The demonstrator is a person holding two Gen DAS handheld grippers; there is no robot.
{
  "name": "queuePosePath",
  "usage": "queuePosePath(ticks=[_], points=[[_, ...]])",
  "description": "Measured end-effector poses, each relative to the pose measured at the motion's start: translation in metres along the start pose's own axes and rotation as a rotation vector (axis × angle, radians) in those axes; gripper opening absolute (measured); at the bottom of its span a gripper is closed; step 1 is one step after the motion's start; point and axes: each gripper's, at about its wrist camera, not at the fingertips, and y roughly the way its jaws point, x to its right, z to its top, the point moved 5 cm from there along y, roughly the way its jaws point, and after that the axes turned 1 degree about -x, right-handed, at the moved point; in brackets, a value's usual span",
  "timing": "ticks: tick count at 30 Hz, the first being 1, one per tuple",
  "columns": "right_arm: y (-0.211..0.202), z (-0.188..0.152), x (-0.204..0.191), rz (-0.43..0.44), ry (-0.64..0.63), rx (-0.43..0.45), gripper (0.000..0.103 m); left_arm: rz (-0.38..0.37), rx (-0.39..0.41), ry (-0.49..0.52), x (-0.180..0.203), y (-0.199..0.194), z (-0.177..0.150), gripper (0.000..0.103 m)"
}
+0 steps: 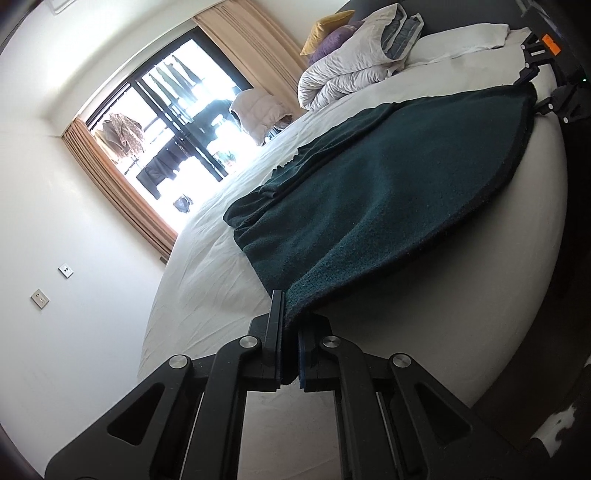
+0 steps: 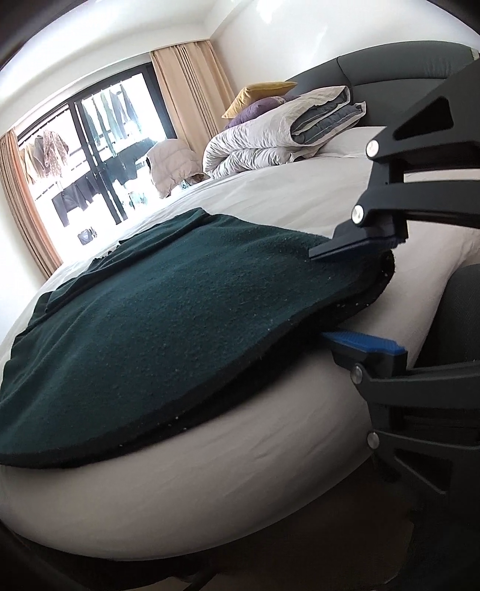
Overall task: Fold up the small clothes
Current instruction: 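Grasp the hem corners with both grippers and fold them toward the collar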
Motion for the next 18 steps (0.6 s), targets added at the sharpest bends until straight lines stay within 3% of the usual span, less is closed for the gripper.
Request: queuePosePath(ticks=[1,2,11,18], points=[[0.000,0.000,0.000,0.001,0.009,-0.006,0.011,0.000,0.000,0.000,0.000,-0.001,0.000,0.005],[0.000,0.000,0.002,0.001,0.024,-0.007,0.006,0.000,0.000,0.000,0.000,0.000,0.000,0.005],[-0.009,0.003,0.027,0.001,0.128,0.048,0.005,0.005,0.010,-0.010,-0.001,-0.006,0.002,0.005],[-0.019,0.013,0.054,-0.001,0.216,0.100,0.004,0.010,0.034,-0.072,-0.011,-0.017,0.013,0.005]])
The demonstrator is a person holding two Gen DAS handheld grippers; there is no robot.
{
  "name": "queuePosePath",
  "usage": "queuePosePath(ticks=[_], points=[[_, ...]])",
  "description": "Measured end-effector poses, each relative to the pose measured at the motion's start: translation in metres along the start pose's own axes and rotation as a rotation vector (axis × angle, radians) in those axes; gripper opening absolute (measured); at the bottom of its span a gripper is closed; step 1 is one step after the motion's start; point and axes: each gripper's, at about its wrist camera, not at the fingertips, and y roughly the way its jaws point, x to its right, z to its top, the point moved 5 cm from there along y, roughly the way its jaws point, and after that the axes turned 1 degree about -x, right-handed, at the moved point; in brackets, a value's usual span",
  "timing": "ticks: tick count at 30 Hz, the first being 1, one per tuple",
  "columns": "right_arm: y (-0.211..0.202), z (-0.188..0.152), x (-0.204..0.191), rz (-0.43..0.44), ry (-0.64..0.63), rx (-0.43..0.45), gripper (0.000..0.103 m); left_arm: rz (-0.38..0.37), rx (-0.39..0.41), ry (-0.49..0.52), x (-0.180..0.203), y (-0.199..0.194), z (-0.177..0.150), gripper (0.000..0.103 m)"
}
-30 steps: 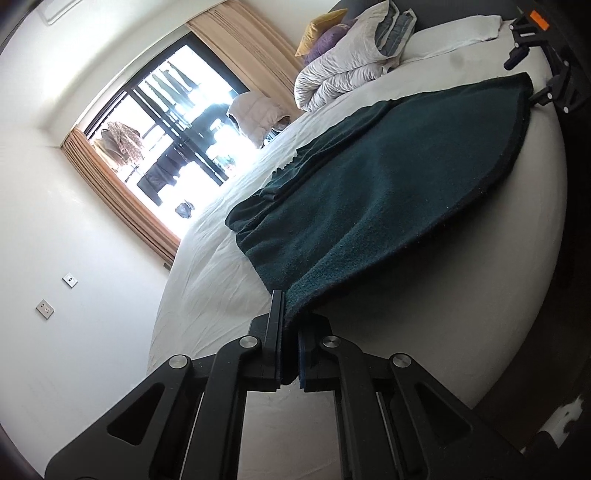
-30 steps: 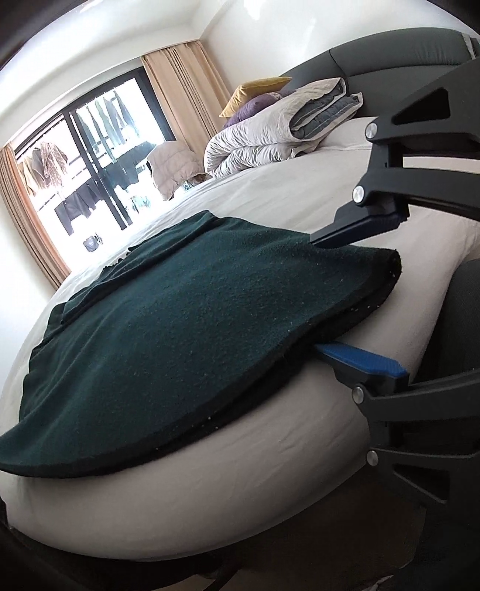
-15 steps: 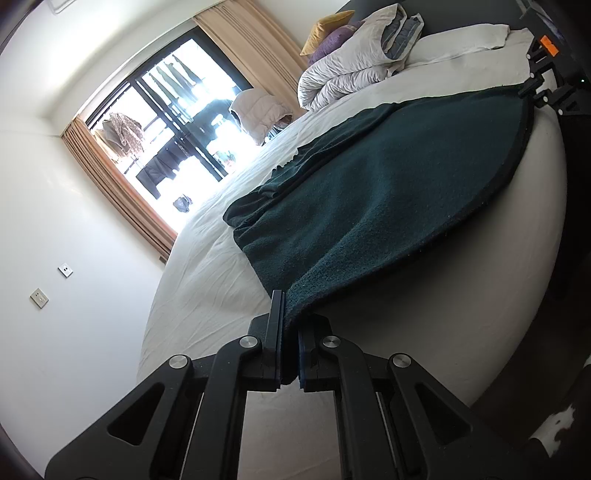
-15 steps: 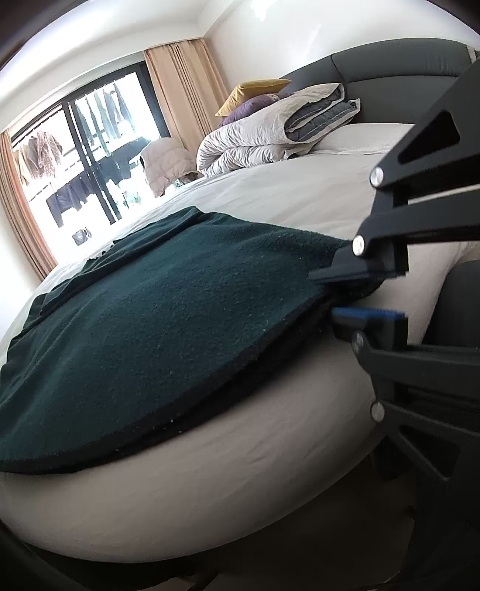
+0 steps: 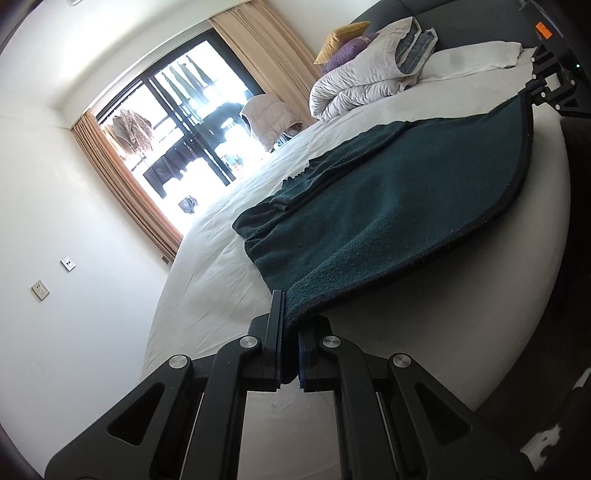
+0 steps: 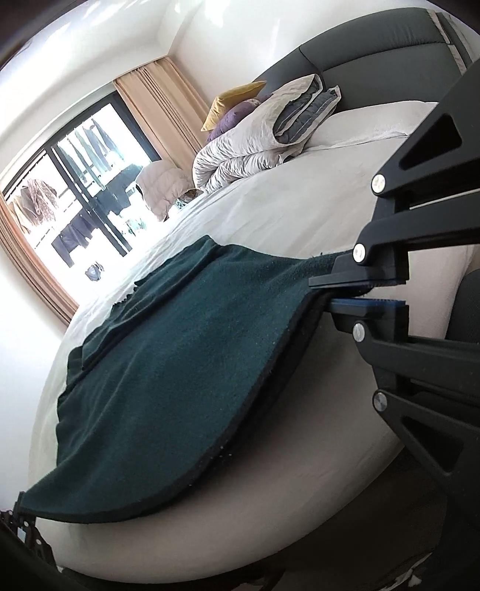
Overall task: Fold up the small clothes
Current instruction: 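Grasp the hem corners with both grippers and fold them toward the collar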
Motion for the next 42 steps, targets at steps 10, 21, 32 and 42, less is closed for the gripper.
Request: queuePosePath(ticks=[10,21,32,42], points=[[0.008,0.046,0.048,0.008,0.146,0.066,0.004,0.009,0.032,-0.165,-0.035,-0.006,0.037,0.005],[0.078,0.114,0.113,0.055,0.259,0.078,0.004,0.010,0.001,-0.325,-0.104,0.057,0.089,0.004],[0.238,0.178,0.157,0.159,0.274,-0.091,0.004,-0.022,-0.133,-0.248,-0.140,0.203,0.149,0.004],[0.363,0.205,0.149,0.247,0.291,-0.210,0.004,-0.078,-0.332,-0.266,-0.161,0.357,0.121,0.004]])
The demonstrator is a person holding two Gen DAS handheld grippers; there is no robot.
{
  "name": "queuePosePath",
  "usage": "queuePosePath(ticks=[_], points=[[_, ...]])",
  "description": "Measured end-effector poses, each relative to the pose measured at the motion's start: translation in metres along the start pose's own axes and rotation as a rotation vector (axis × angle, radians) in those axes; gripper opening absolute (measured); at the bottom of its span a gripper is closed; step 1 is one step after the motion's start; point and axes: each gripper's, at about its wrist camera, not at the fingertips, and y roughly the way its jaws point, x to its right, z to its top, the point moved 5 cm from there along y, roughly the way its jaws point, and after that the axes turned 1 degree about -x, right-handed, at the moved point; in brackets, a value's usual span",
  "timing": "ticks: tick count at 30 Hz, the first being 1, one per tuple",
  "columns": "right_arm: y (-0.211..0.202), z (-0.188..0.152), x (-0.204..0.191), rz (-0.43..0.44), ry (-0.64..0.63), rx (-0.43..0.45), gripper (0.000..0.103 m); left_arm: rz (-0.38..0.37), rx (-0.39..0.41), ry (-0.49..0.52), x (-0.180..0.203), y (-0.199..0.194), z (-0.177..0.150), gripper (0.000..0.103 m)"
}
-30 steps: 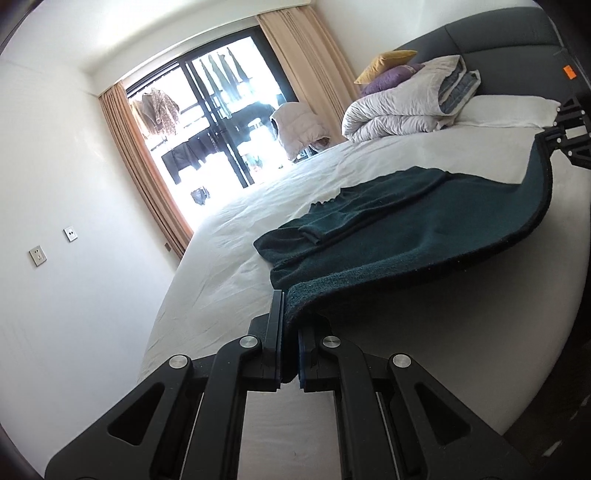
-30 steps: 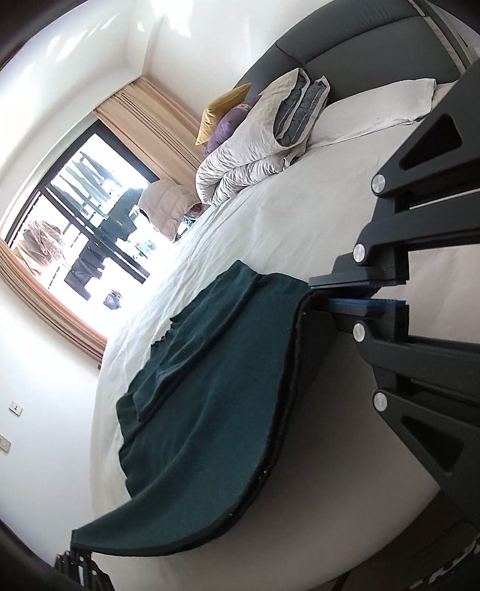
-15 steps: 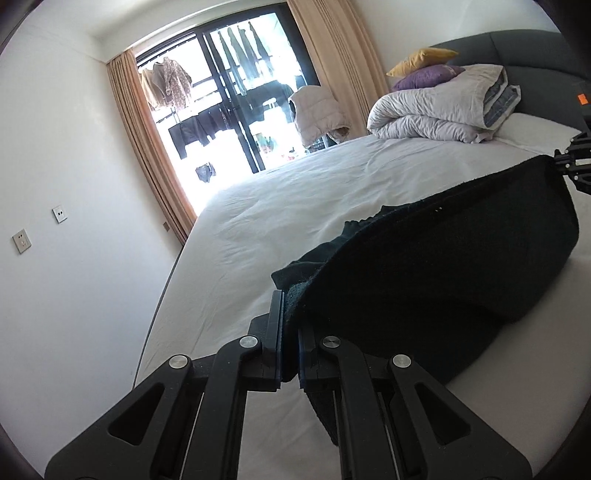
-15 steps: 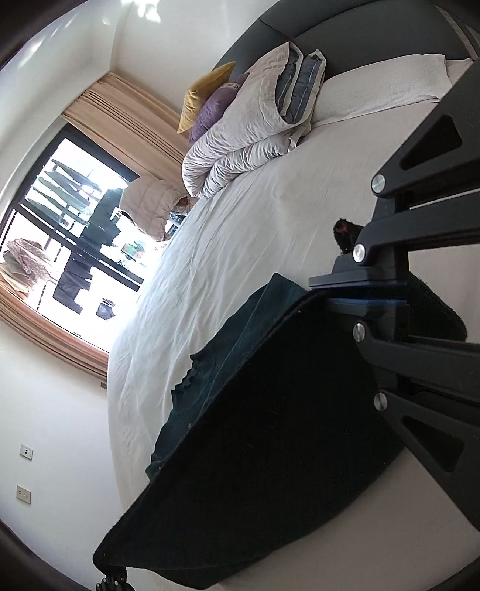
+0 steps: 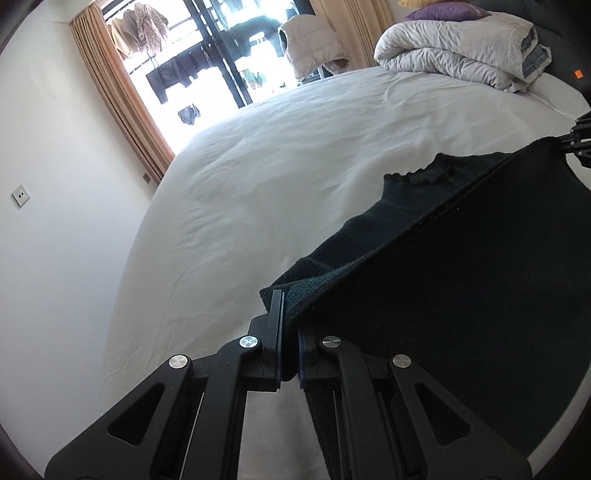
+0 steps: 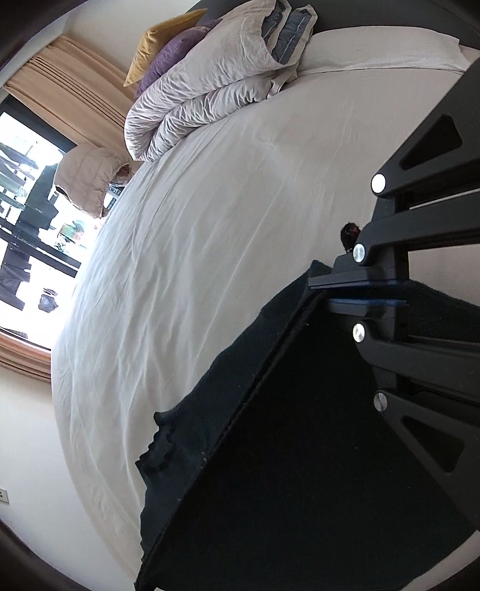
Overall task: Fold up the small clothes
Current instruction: 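Grasp the hem corners with both grippers and fold them toward the collar, then release the hem with both grippers and press the folded layers flat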
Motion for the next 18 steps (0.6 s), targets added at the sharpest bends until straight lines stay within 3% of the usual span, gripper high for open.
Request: queuePosePath(ticks=[5,8,10,11,12,13,14,18], points=[[0.048,0.012,0.002,-0.002,0.011,-0.071,0.005,0.006,-0.063,-0.012,-0.006,0.054,0.005,0.009],[0.064,0.013,0.011,0.006,0.075,-0.098,0.014,0.032,-0.071,0.000,-0.006,0.070,0.016,0.013],[0.062,0.012,0.014,-0.015,0.095,-0.084,0.023,0.088,-0.076,0.014,-0.006,0.076,0.021,0.023],[0.060,0.010,0.015,-0.027,0.092,-0.080,0.025,0.102,-0.075,0.004,-0.010,0.077,0.023,0.040],[0.058,0.008,0.018,-0.044,0.096,-0.077,0.035,0.124,-0.067,-0.018,-0.018,0.076,0.023,0.067],[0.055,0.005,0.024,-0.075,0.110,-0.075,0.050,0.151,-0.052,-0.045,-0.029,0.073,0.023,0.077],[0.051,0.003,0.030,-0.096,0.134,-0.067,0.055,0.165,-0.037,-0.073,-0.040,0.068,0.023,0.083],[0.035,-0.014,0.060,-0.125,0.301,-0.066,0.057,0.188,-0.042,-0.233,-0.090,0.050,0.008,0.083]])
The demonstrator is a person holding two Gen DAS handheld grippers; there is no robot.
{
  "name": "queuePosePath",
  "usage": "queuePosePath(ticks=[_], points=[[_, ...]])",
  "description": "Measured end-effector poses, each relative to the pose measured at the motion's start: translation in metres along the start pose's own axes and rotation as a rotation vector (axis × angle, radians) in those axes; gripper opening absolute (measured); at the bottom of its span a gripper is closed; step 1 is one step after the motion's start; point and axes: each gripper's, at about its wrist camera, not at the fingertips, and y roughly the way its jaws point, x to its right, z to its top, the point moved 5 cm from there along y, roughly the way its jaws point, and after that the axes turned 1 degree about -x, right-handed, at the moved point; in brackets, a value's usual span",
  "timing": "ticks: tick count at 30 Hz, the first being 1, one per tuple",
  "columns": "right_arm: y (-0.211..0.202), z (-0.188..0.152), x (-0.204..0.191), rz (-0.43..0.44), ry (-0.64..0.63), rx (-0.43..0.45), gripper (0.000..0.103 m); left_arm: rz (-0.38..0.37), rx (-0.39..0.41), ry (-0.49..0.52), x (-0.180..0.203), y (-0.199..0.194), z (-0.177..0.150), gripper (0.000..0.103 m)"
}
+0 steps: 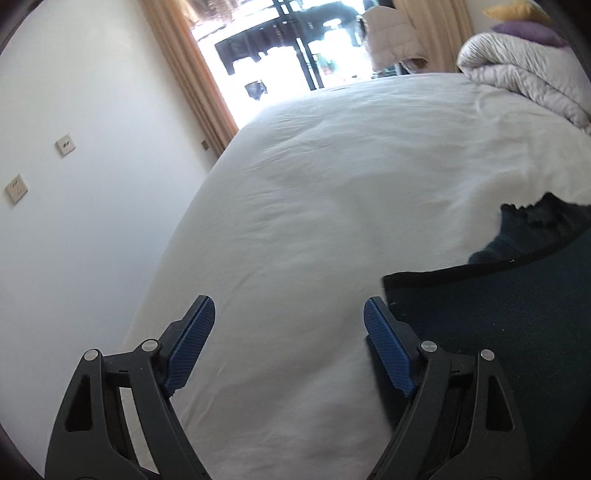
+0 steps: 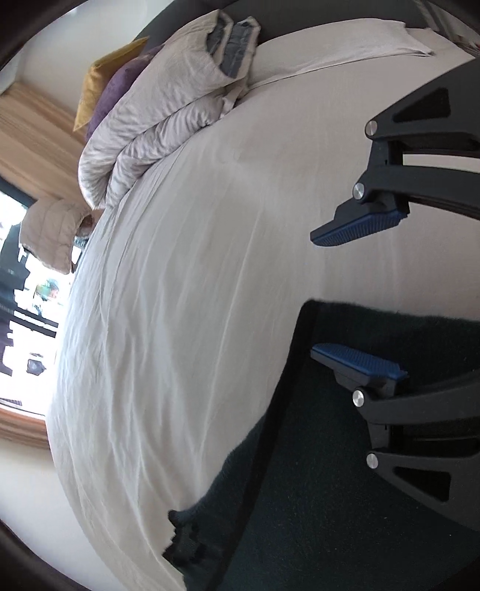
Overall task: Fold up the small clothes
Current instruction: 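Release the hem with both grippers and press the folded layers flat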
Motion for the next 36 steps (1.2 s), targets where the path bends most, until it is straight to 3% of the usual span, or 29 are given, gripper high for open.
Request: queuePosePath(ticks=[2,5,7,10,15,17,20,23,27,30,36], points=[[-0.015,-0.008,0.012,0.039,0.102,0.017,0.057,-0.002,0.022,-0.042,-0.018,-0.015,-0.006,0.083],[-0.041,-0.017,0.004,0.192,0.181,0.056,0.057,-0.051,0.051,-0.075,-0.024,-0.043,-0.016,0.083],[-0.056,-0.026,-0.015,0.284,0.162,0.067,0.057,-0.114,0.067,-0.076,-0.012,-0.062,-0.024,0.083],[-0.069,-0.037,-0.047,0.342,0.113,0.071,0.057,-0.145,0.095,0.020,0.024,-0.082,-0.029,0.083],[-0.075,-0.052,-0.046,0.372,0.218,0.086,0.057,-0.079,0.098,0.134,0.073,-0.076,-0.031,0.083],[-0.072,-0.061,-0.028,0.362,0.303,0.087,0.057,-0.022,0.032,0.179,0.090,-0.050,-0.037,0.083],[-0.068,-0.078,0.008,0.315,0.450,0.089,0.057,-0.052,0.000,0.147,0.082,-0.030,-0.055,0.085],[-0.073,-0.087,0.022,0.347,0.521,0.107,0.057,-0.052,0.011,0.137,0.078,-0.029,-0.057,0.085],[-0.084,-0.065,-0.010,0.442,0.406,0.145,0.057,-0.018,0.031,0.152,0.081,-0.029,-0.059,0.085],[-0.079,-0.050,-0.031,0.455,0.343,0.150,0.057,0.018,0.050,0.153,0.084,-0.028,-0.063,0.086],[-0.012,-0.037,-0.040,0.408,0.337,-0.017,0.054,0.013,0.032,0.098,0.077,-0.025,-0.072,0.085]])
